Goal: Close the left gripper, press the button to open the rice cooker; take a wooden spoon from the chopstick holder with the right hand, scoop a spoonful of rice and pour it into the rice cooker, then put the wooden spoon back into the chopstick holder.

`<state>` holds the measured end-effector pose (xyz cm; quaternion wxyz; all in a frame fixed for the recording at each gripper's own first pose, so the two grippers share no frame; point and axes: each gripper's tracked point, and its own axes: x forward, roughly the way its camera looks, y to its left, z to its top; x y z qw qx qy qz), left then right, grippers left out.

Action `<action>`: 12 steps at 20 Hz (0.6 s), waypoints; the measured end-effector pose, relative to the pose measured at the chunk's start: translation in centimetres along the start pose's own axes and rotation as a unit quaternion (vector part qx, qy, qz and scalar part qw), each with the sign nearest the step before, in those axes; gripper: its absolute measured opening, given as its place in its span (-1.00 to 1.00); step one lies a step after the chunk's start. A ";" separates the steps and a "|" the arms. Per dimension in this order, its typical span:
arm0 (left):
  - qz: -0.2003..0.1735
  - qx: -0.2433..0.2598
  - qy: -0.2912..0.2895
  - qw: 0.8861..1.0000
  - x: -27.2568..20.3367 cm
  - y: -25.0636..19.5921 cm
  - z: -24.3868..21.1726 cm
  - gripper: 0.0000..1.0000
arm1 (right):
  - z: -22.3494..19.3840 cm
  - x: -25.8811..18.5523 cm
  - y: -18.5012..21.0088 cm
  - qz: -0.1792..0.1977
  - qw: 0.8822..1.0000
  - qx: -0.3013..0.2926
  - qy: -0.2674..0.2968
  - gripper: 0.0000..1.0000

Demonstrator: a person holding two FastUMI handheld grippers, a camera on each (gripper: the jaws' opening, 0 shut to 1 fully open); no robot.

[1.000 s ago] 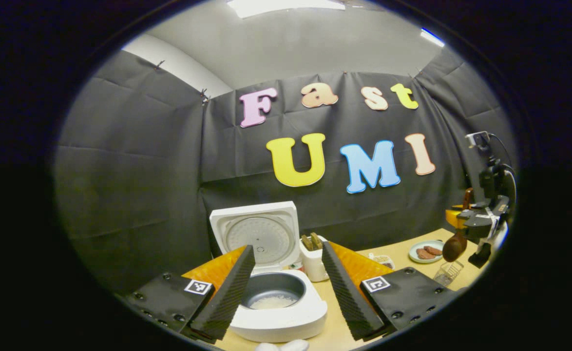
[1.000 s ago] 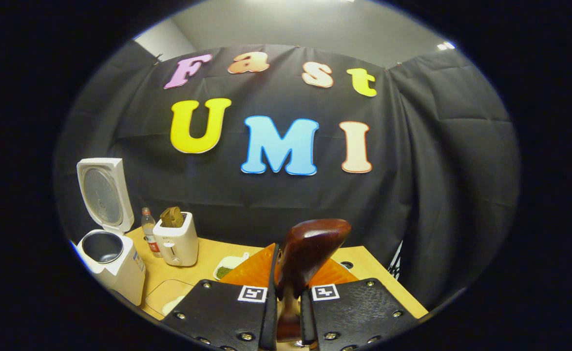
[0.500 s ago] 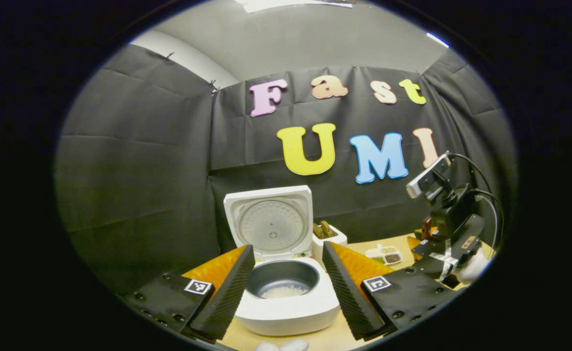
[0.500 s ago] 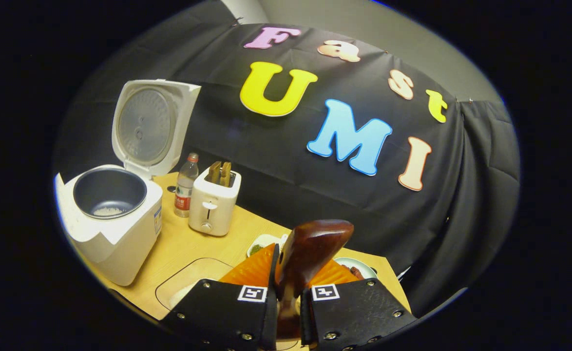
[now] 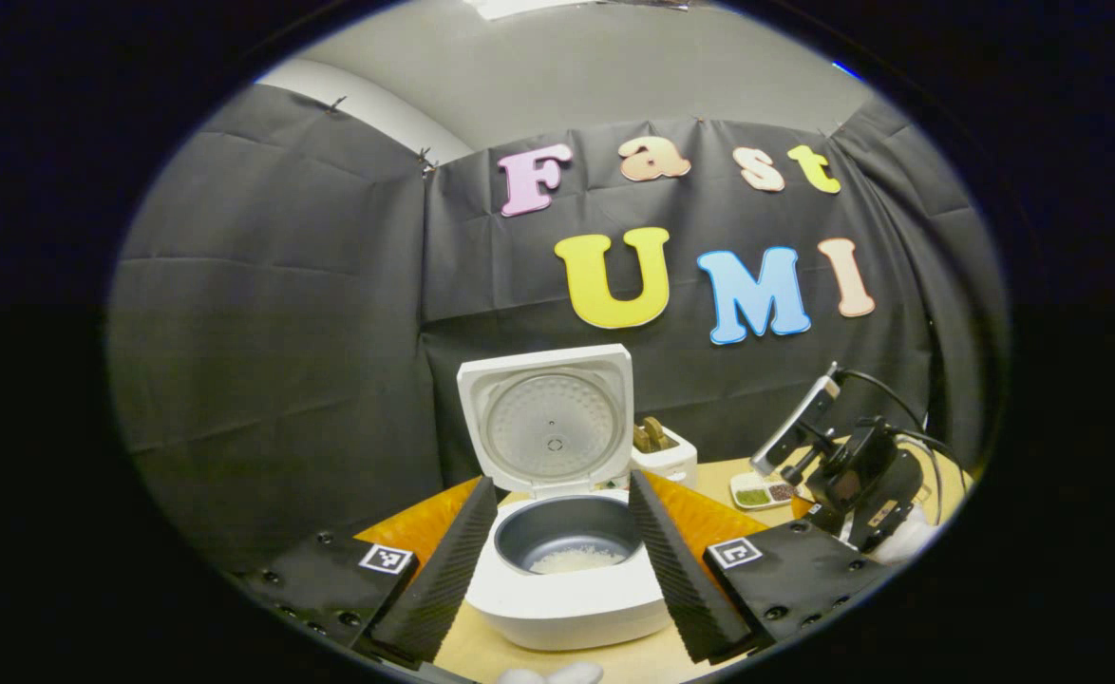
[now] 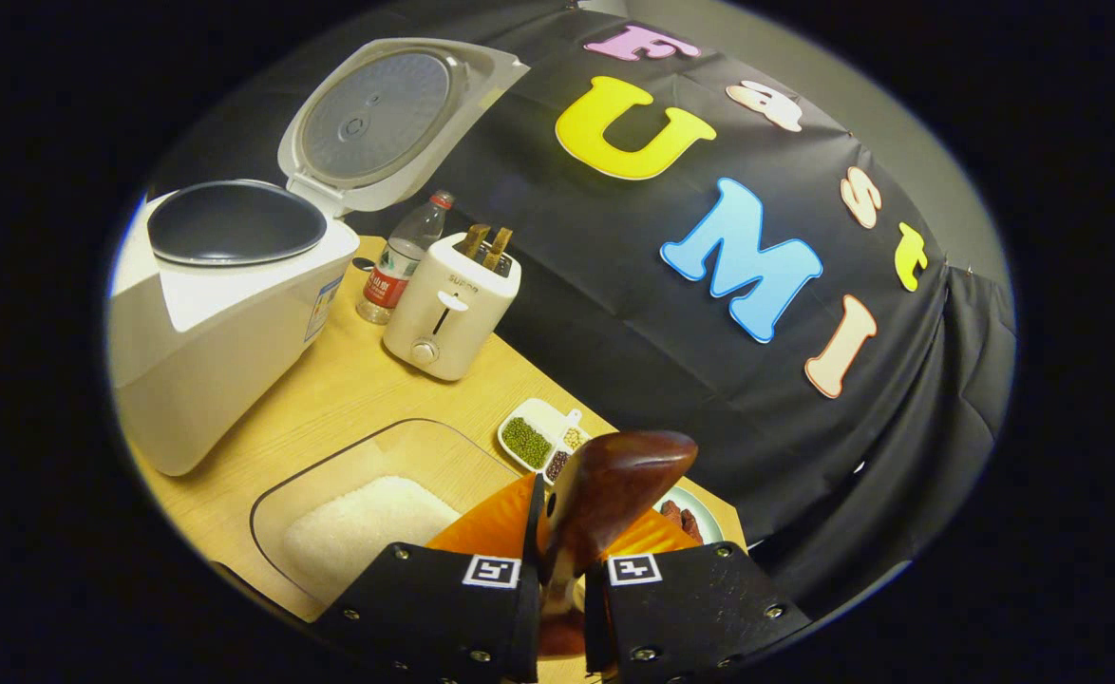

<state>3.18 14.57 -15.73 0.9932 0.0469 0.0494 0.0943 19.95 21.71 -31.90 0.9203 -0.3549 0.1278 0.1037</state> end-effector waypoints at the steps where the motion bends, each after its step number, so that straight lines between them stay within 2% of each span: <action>1: 0.001 0.001 0.001 1.000 -0.1 0.0 -0.1 0.94 | -0.6 0.2 0.5 0.003 1.000 -0.003 0.008 -0.62; 2: 0.001 0.002 0.002 1.000 -0.1 0.0 -0.1 0.90 | -1.0 0.3 0.9 0.005 1.000 -0.005 0.014 -0.60; 4: 0.003 0.006 0.002 1.000 -0.3 0.2 -0.1 0.99 | -0.9 0.3 1.4 0.009 1.000 0.002 0.015 -0.61; 7: 0.007 0.009 0.003 1.000 -0.5 0.5 0.0 0.96 | -1.0 0.3 2.4 0.025 0.999 0.038 0.019 -0.61; 9: 0.008 0.010 0.006 1.000 -0.7 0.5 0.0 0.97 | -1.1 0.3 3.4 0.048 0.994 0.099 0.026 -0.61; 12: 0.008 0.016 0.005 1.000 -0.7 0.8 0.3 0.97 | -0.7 0.2 3.7 0.066 0.974 0.213 0.031 -0.60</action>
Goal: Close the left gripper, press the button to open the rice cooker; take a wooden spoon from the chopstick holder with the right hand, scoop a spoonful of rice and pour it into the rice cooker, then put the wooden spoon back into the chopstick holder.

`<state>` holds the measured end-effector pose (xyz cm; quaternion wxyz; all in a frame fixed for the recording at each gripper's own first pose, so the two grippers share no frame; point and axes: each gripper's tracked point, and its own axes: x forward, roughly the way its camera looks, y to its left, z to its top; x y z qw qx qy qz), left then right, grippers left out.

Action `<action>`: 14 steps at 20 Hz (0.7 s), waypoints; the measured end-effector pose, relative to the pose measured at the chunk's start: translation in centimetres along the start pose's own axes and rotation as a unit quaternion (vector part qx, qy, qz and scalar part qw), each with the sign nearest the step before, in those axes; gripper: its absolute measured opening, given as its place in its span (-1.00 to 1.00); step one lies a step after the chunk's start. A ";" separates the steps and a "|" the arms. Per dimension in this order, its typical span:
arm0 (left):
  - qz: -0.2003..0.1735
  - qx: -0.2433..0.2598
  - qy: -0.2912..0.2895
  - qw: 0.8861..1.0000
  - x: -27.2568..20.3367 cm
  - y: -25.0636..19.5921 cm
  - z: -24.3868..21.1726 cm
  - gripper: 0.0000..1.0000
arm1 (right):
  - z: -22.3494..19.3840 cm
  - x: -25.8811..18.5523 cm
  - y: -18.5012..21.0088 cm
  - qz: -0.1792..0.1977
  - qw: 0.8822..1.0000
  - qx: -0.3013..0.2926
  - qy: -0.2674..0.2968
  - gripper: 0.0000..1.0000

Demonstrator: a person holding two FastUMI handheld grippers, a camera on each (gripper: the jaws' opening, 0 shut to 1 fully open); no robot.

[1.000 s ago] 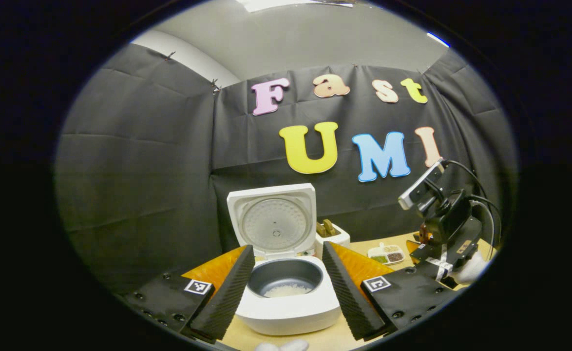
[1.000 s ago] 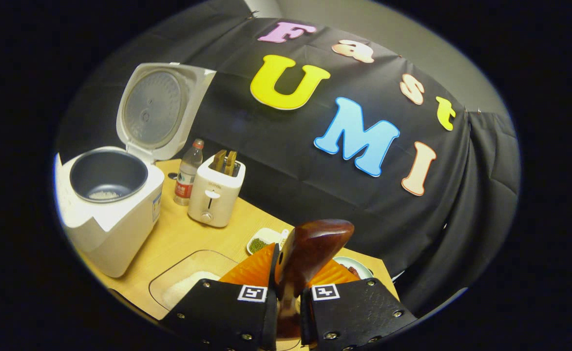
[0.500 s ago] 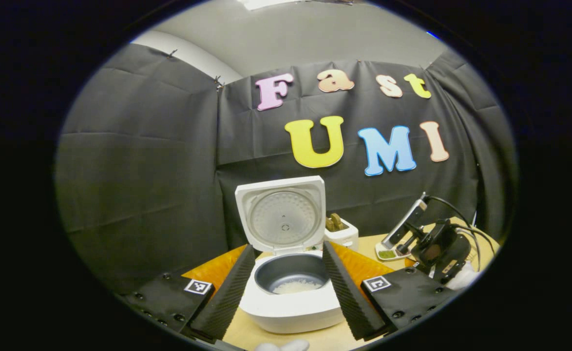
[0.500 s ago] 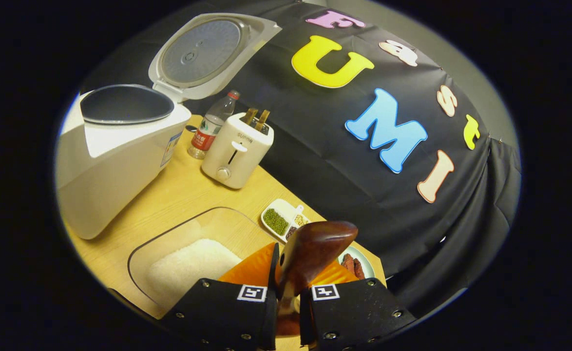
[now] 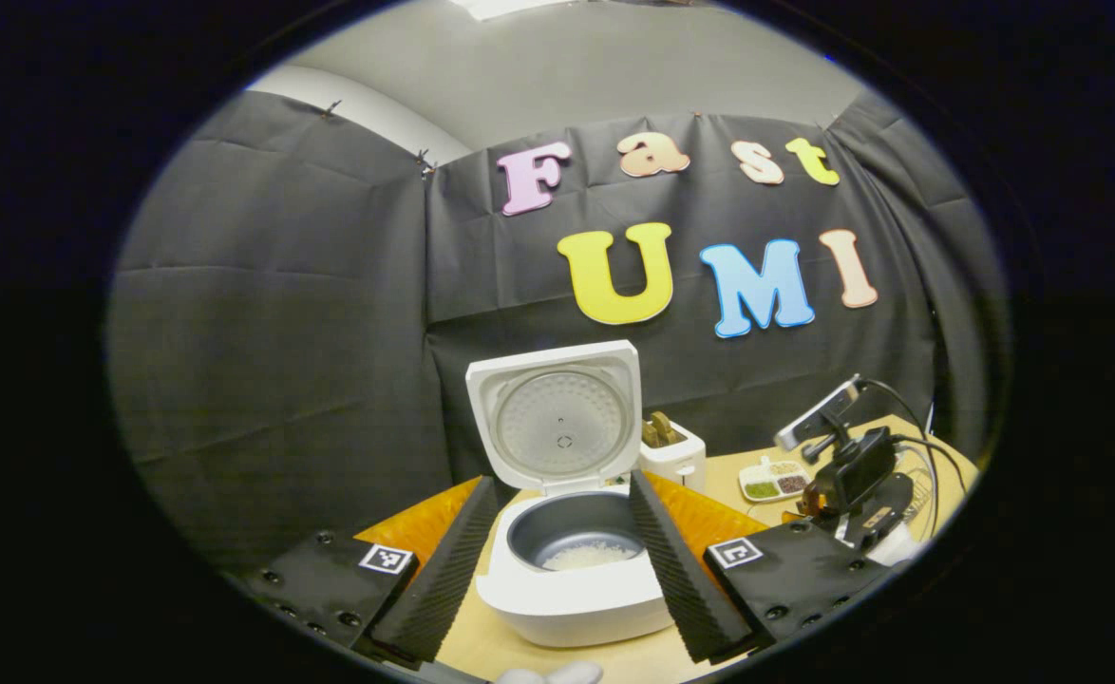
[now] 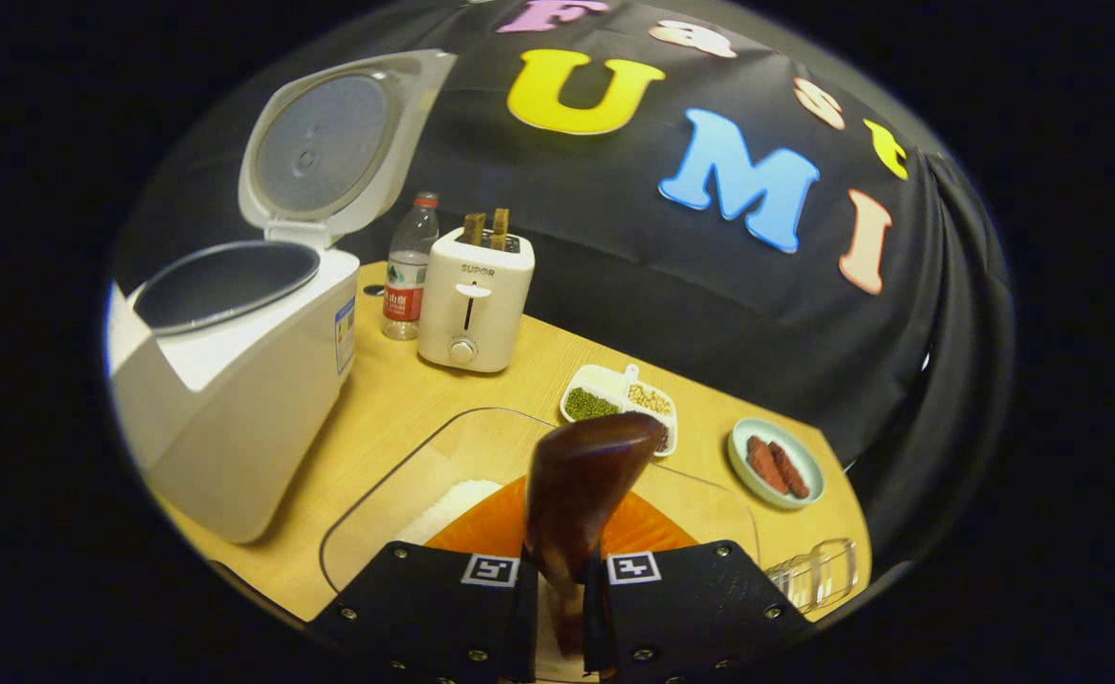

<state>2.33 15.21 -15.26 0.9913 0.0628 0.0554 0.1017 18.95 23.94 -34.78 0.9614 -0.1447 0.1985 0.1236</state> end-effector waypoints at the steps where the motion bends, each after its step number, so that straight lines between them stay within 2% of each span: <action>1: 0.000 0.002 0.000 1.000 -0.1 0.1 0.1 0.97 | 0.4 -0.4 0.2 0.010 0.999 0.039 -0.004 -0.61; 4: -0.001 0.001 0.004 1.000 0.1 0.2 0.0 0.97 | 0.7 -0.6 0.3 0.027 0.987 0.158 -0.002 -0.60; 6: -0.001 0.002 0.005 1.000 0.0 0.4 0.1 0.97 | 1.0 -0.7 0.3 0.038 0.976 0.214 -0.001 -0.60; 9: -0.001 0.001 0.004 1.000 0.1 0.5 0.3 0.93 | 0.8 -1.0 -0.1 0.051 0.953 0.298 0.006 -0.61; 10: 0.000 0.001 0.004 1.000 0.1 0.6 0.4 0.97 | 0.6 -1.0 -0.2 0.056 0.945 0.322 0.011 -0.60; 11: 0.000 0.000 0.003 1.000 0.0 0.7 0.5 0.93 | 0.4 -1.0 -0.2 0.061 0.938 0.342 0.010 -0.60; 12: 0.002 0.001 0.002 1.000 0.1 0.8 0.6 0.97 | 0.2 -1.1 -0.4 0.059 0.933 0.356 0.014 -0.61; 14: 0.003 0.001 0.003 1.000 0.0 0.9 0.7 0.93 | 0.1 -1.1 -0.5 0.064 0.922 0.382 0.015 -0.61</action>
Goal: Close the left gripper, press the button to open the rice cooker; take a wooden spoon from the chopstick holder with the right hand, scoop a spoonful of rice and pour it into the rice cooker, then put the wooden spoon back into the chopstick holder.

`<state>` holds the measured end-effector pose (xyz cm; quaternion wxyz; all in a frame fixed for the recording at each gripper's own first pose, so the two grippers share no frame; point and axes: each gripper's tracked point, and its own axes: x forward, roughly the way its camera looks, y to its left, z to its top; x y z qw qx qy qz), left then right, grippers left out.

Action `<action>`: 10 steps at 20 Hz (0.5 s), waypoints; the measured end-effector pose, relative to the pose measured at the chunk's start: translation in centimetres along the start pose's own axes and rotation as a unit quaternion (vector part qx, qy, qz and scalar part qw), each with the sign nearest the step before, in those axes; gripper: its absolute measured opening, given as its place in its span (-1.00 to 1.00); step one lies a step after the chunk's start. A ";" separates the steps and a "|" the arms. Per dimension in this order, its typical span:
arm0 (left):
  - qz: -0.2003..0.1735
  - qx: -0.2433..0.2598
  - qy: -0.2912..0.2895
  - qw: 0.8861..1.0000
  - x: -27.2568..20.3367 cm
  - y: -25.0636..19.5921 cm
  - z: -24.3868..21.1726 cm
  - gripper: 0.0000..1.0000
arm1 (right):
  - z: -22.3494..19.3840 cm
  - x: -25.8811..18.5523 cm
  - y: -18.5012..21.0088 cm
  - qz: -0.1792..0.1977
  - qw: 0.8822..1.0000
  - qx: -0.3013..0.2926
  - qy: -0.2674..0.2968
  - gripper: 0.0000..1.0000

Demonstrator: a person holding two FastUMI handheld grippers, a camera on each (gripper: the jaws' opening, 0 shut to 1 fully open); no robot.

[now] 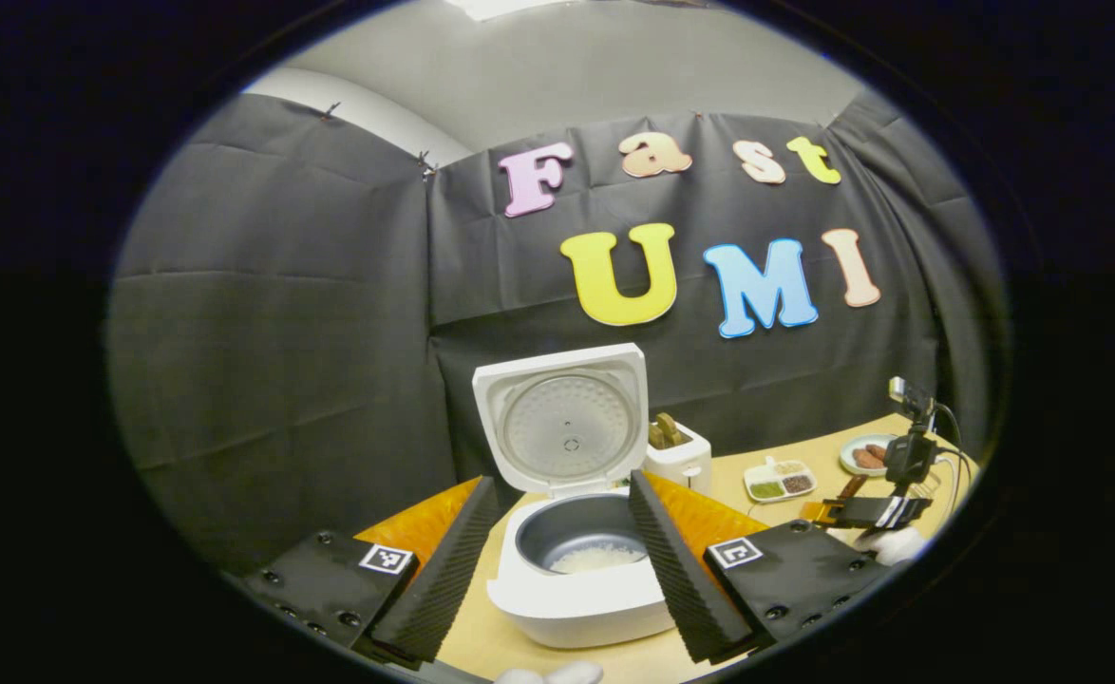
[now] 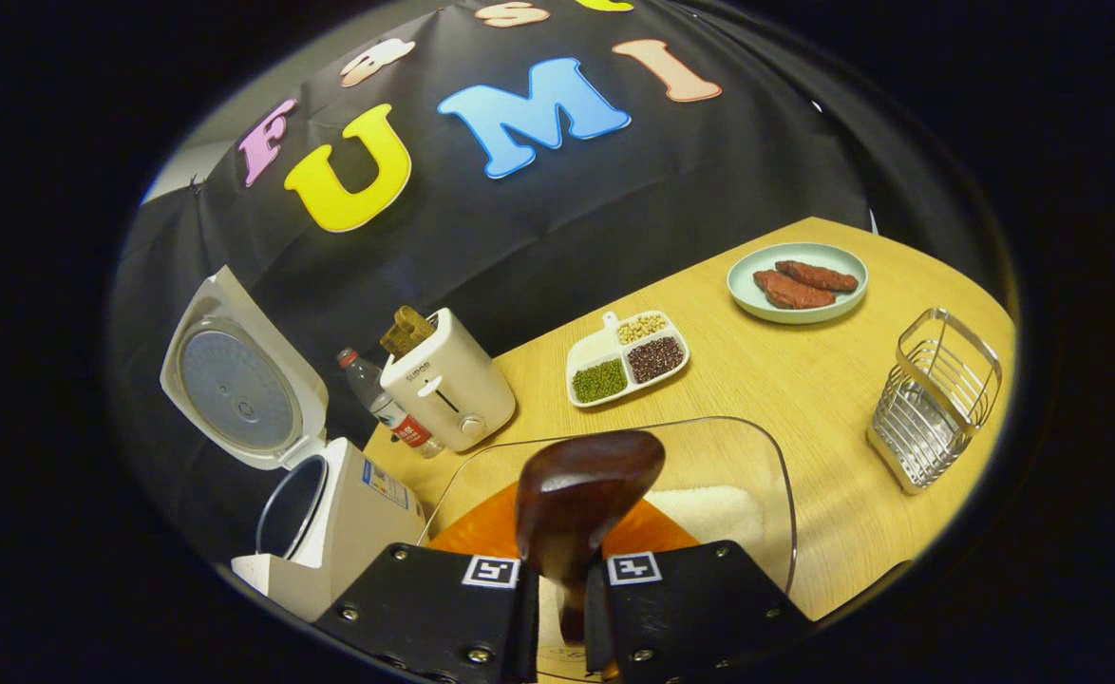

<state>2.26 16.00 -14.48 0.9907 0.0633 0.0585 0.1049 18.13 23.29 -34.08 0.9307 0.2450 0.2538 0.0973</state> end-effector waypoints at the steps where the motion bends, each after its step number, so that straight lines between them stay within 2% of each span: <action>1: -0.001 0.000 -0.001 1.000 0.0 -0.1 0.1 0.95 | 0.0 -0.2 -0.2 0.000 1.000 0.014 0.002 -0.61; 8: 0.001 0.003 -0.005 1.000 -0.2 -0.2 0.7 0.97 | 1.9 -1.1 0.4 0.045 0.994 0.095 -0.011 -0.62; 9: 0.001 0.002 -0.005 1.000 -0.2 -0.1 0.8 0.89 | 2.3 -1.3 0.7 0.057 0.992 0.114 -0.014 -0.62; 10: 0.002 0.001 -0.006 1.000 -0.2 0.0 1.0 0.97 | 2.7 -1.5 0.8 0.062 0.990 0.126 -0.017 -0.62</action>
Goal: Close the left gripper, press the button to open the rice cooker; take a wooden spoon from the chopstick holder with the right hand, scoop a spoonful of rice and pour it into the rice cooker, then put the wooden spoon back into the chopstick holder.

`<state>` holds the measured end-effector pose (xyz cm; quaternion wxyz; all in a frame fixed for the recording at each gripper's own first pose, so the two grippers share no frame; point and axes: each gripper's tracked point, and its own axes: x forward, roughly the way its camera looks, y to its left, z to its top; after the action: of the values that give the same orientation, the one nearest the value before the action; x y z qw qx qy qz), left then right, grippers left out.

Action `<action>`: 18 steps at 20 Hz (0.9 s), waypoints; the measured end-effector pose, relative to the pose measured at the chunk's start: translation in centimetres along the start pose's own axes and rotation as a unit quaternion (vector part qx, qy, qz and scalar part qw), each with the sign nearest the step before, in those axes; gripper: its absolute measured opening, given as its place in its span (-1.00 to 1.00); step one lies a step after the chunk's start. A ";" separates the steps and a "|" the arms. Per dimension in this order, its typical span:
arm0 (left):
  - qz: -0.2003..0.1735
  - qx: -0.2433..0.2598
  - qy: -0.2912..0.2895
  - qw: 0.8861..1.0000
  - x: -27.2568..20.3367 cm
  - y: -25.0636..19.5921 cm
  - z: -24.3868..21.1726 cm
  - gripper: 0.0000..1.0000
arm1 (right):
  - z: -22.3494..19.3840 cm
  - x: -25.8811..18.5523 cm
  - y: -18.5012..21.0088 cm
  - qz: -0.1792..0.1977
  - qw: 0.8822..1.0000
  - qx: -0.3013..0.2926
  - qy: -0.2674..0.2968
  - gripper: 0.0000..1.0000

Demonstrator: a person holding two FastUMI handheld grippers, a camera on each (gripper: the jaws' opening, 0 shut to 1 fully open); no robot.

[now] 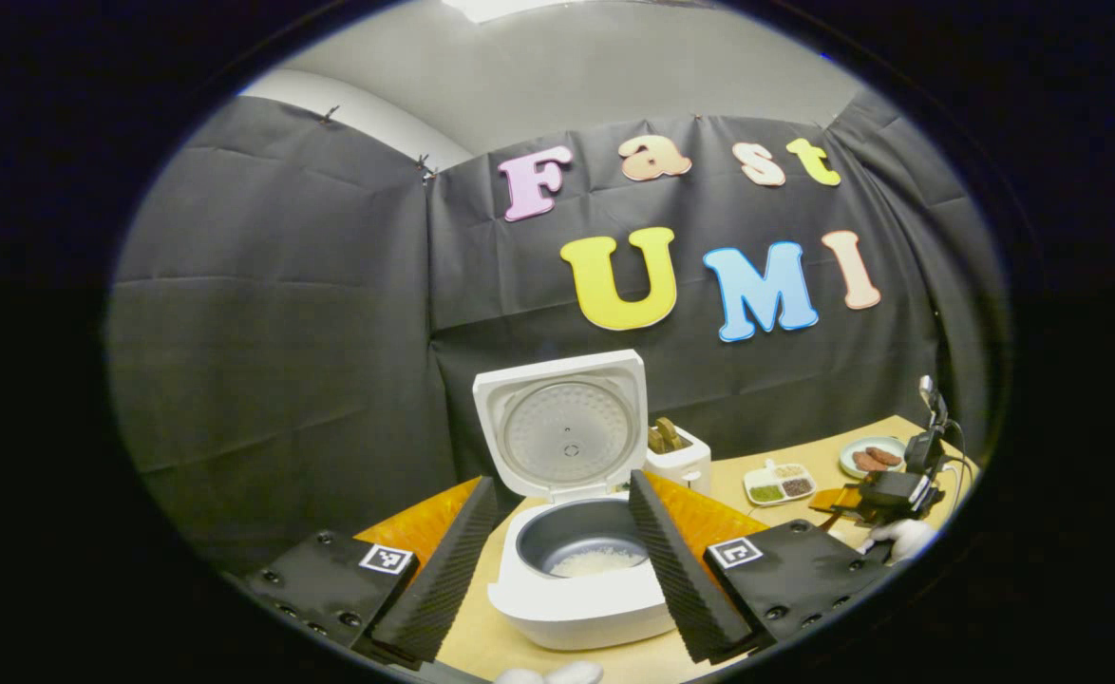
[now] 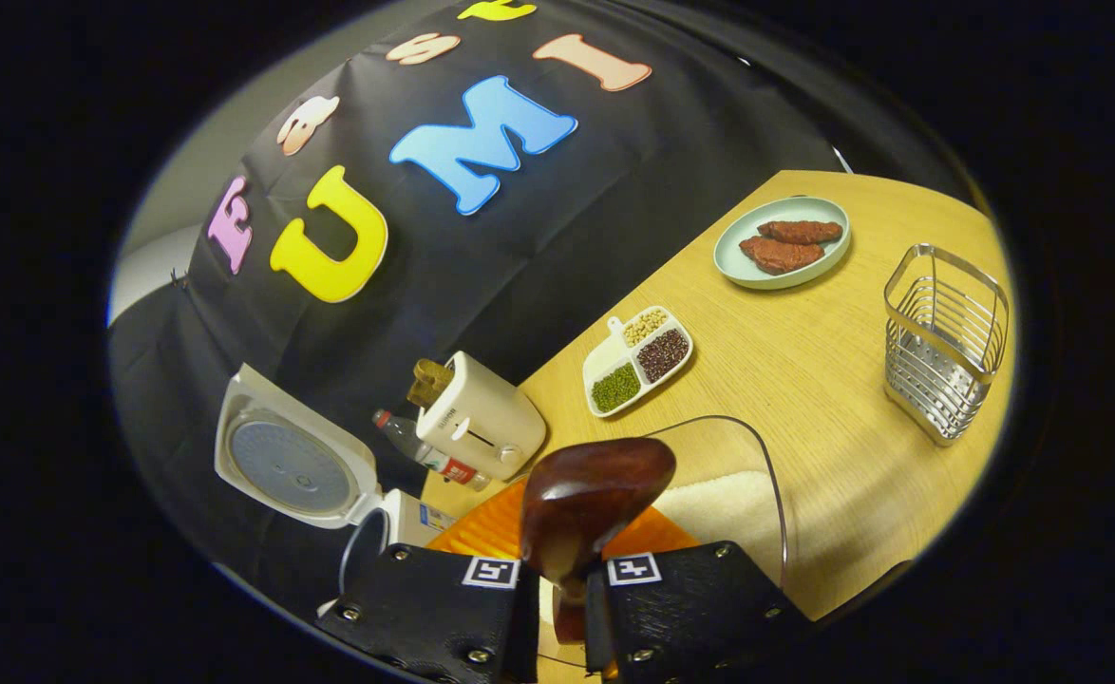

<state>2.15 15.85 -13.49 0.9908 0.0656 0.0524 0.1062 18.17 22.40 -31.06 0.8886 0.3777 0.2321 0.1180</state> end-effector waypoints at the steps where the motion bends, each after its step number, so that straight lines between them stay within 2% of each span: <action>1: 0.000 0.001 -0.001 1.000 -0.1 0.0 0.1 0.97 | 0.4 -0.1 -0.1 0.001 1.000 0.008 -0.004 -0.62; 5: 0.001 0.007 -0.007 1.000 -0.3 0.1 0.7 0.97 | 2.6 -0.9 0.3 0.022 0.998 0.063 -0.023 -0.61; 6: 0.000 0.008 -0.008 1.000 -0.3 0.0 0.9 0.89 | 3.4 -1.2 0.4 0.024 0.996 0.075 -0.029 -0.62; 7: 0.000 0.009 -0.009 1.000 -0.4 -0.1 0.8 0.89 | 3.8 -1.4 0.6 0.028 0.995 0.086 -0.033 -0.62; 13: -0.001 0.005 -0.009 1.000 -0.3 0.0 1.0 0.97 | 6.2 -3.0 1.5 0.041 0.991 0.121 -0.048 -0.62; 14: -0.001 0.005 -0.009 1.000 -0.3 0.0 0.9 0.89 | 6.7 -3.1 1.9 0.042 0.990 0.127 -0.051 -0.62; 18: -0.003 0.003 -0.008 1.000 -0.6 0.2 0.8 0.94 | 8.5 -4.2 3.3 0.056 0.985 0.152 -0.064 -0.63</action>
<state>1.64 15.83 -12.61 0.9913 0.0690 0.0446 0.1029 18.70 17.82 -22.15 0.8258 0.5276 0.1682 0.1067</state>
